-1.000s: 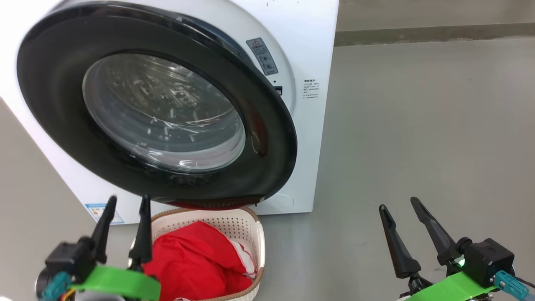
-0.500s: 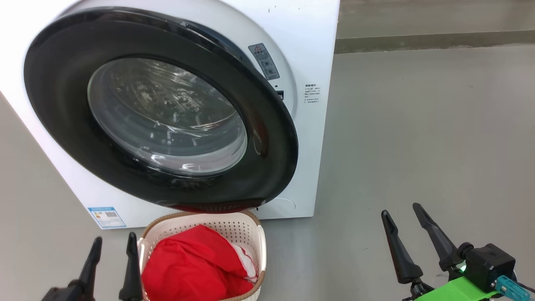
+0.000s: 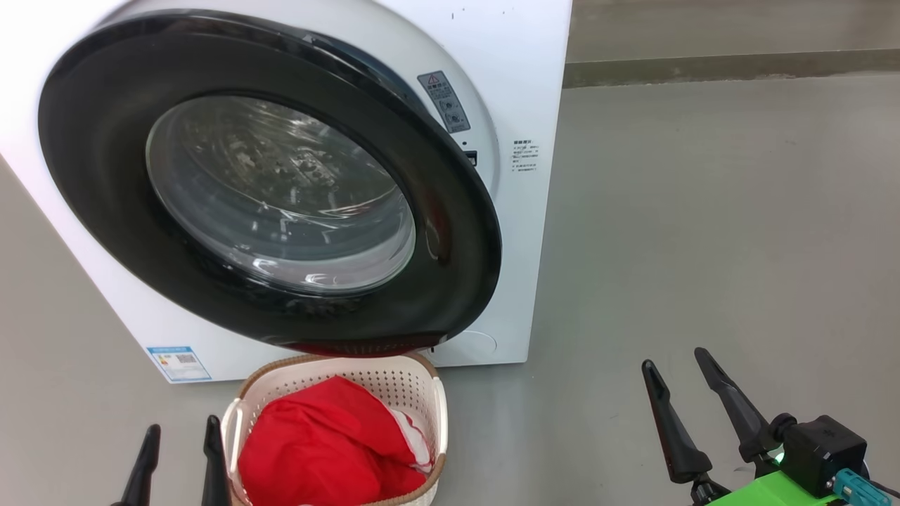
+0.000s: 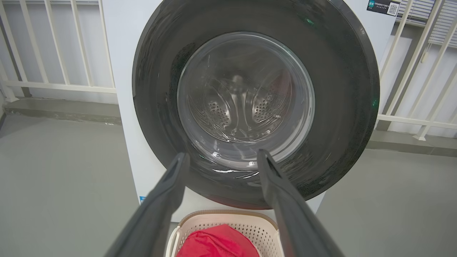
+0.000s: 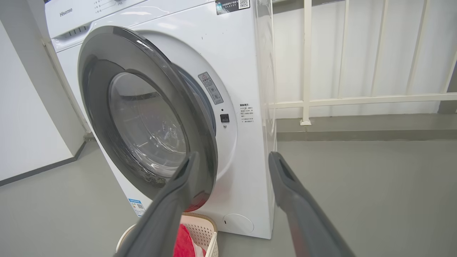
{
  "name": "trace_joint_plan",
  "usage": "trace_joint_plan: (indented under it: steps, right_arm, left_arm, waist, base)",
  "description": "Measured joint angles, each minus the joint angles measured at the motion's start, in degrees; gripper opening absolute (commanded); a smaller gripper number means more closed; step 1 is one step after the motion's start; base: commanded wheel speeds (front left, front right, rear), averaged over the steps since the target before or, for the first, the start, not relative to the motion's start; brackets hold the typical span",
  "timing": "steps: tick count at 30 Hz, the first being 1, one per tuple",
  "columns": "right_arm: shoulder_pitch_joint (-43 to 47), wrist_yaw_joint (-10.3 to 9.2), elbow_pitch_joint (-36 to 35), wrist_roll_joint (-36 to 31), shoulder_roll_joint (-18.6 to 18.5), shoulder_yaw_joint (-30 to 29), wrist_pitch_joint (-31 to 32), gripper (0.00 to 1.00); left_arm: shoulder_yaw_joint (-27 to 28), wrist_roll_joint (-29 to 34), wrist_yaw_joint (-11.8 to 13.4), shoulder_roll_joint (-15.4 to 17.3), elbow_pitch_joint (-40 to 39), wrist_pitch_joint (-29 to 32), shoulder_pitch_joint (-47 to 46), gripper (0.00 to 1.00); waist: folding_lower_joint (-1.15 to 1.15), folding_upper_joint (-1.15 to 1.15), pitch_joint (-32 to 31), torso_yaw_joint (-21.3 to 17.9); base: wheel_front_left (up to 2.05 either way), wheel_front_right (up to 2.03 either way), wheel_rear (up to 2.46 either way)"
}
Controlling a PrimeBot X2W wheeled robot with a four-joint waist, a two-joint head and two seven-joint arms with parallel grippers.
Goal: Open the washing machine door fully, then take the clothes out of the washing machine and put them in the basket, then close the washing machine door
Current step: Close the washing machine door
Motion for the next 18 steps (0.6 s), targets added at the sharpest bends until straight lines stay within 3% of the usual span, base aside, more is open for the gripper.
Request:
trace_joint_plan:
  steps: [14, 15, 16, 18]
  right_arm:
    - [0.0, 0.00, 0.0, 0.0, 0.0, -0.2, -0.1, 0.97]
    - [0.0, 0.00, 0.0, 0.0, 0.0, -0.2, -0.1, 0.78]
    - [-0.1, 0.00, 0.1, 0.0, 0.0, -0.3, -0.1, 0.49]
    - [-0.1, 0.00, 0.1, 0.0, 0.0, -0.4, -0.1, 0.41]
  left_arm:
    - [0.3, 0.6, 0.8, -0.1, -3.7, 0.0, 1.2, 1.00]
    - [0.2, 0.7, 1.0, -0.1, -3.8, 0.0, 1.2, 1.00]
    - [0.1, 1.0, 1.0, -0.1, -4.2, 0.0, 1.2, 1.00]
    - [0.0, 1.1, 1.0, -0.2, -4.7, 0.0, 1.2, 1.00]
  waist:
    - [0.00, 0.00, 0.9, 0.9]
    - [0.00, 0.00, 1.0, 1.0]
    - [0.00, 0.00, 1.2, 1.3]
    - [0.00, 0.00, 1.3, 1.7]
  base:
    - [0.00, 0.00, 0.00]
    - [0.00, 0.00, 0.00]
    - [0.00, 0.00, 0.00]
    - [0.00, 0.00, 0.00]
